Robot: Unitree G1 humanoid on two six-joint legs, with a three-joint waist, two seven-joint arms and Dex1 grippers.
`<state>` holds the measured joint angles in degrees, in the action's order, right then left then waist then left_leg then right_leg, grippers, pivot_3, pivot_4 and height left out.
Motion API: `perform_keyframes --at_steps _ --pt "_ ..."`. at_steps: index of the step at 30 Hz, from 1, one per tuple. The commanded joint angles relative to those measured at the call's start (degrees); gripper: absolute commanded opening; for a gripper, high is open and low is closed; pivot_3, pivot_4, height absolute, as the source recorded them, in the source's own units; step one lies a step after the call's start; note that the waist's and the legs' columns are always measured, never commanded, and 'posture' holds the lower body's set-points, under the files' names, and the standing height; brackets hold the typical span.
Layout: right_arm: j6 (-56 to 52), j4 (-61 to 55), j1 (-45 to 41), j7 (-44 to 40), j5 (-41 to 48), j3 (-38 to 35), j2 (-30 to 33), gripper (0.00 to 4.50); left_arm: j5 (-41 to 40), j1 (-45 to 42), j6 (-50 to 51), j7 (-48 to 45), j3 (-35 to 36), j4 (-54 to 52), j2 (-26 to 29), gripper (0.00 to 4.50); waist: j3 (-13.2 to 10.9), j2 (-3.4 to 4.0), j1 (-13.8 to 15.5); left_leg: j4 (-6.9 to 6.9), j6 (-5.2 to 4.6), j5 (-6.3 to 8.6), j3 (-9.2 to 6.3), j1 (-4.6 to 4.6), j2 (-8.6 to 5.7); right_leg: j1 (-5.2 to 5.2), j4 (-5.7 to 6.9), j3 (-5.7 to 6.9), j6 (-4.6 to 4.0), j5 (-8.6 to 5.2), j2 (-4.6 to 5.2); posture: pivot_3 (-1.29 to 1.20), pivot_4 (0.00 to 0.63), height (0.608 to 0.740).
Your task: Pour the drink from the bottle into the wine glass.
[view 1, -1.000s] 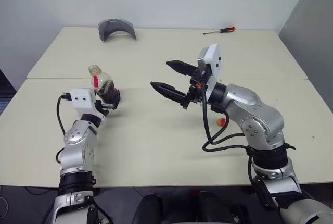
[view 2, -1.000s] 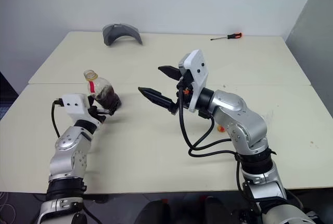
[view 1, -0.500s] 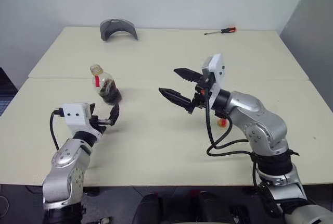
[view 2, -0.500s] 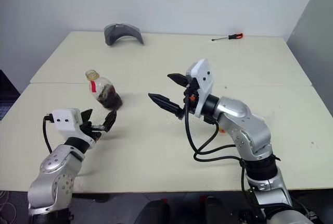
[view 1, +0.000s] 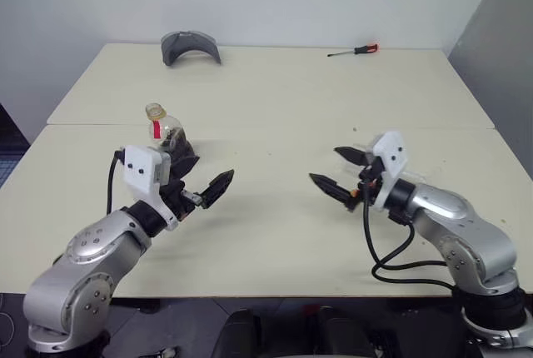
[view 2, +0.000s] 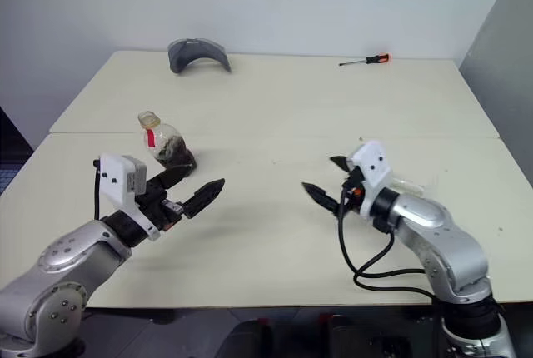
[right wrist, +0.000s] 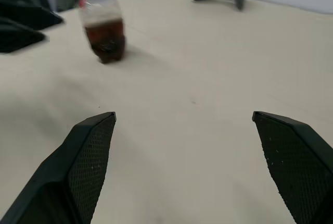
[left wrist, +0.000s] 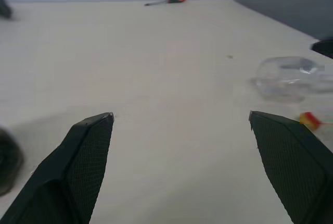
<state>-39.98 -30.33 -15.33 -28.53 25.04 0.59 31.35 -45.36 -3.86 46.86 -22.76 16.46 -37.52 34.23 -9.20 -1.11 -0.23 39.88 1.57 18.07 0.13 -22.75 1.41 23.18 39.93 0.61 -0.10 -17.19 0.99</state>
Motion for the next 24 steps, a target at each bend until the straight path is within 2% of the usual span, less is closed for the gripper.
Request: perform_keyframes --at_steps 1,7,14,19,24 --pt "4.02 -1.6 2.18 1.4 -5.48 -2.02 3.0 4.5 -2.41 -1.86 -0.07 -5.59 -2.08 0.02 2.33 4.48 -0.01 0.0 0.01 -0.01 0.03 -0.01 0.01 0.0 0.01 0.0 -0.02 0.0 0.0 0.0 0.0 0.0 0.15 0.74" --pt "9.44 -2.28 7.9 2.37 -13.81 -2.5 7.75 4.5 0.89 -7.93 -4.0 -13.03 -8.82 6.26 2.9 4.48 -0.01 0.01 0.09 0.0 0.07 -0.04 0.01 0.02 0.0 -0.01 0.0 -0.01 0.0 0.0 -0.04 0.0 0.15 0.74" --pt "9.62 -5.07 12.65 4.57 -19.6 -3.76 8.95 4.5 3.36 -12.94 -7.86 -21.59 -13.45 11.39 3.55 4.48 -0.01 0.01 0.08 -0.01 0.18 -0.1 0.02 0.01 0.02 0.0 -0.01 -0.03 0.0 -0.01 -0.06 0.0 0.15 0.74" --pt "11.16 -3.88 13.83 4.02 -24.36 -4.17 11.65 4.5 5.43 -14.74 -9.76 -24.6 -15.6 13.54 2.87 4.48 -0.01 0.01 0.09 -0.01 0.18 -0.1 0.02 0.0 0.0 0.0 -0.02 -0.02 0.01 -0.01 -0.07 0.0 0.15 0.74" --pt "14.76 1.04 13.22 3.29 -29.61 -1.06 13.93 4.5 6.88 -15.28 -10.98 -25.22 -17.0 14.01 1.42 4.48 -0.01 0.01 0.09 0.01 0.11 -0.06 0.03 0.01 0.0 -0.01 -0.01 -0.04 0.01 -0.01 -0.06 0.0 0.15 0.74"
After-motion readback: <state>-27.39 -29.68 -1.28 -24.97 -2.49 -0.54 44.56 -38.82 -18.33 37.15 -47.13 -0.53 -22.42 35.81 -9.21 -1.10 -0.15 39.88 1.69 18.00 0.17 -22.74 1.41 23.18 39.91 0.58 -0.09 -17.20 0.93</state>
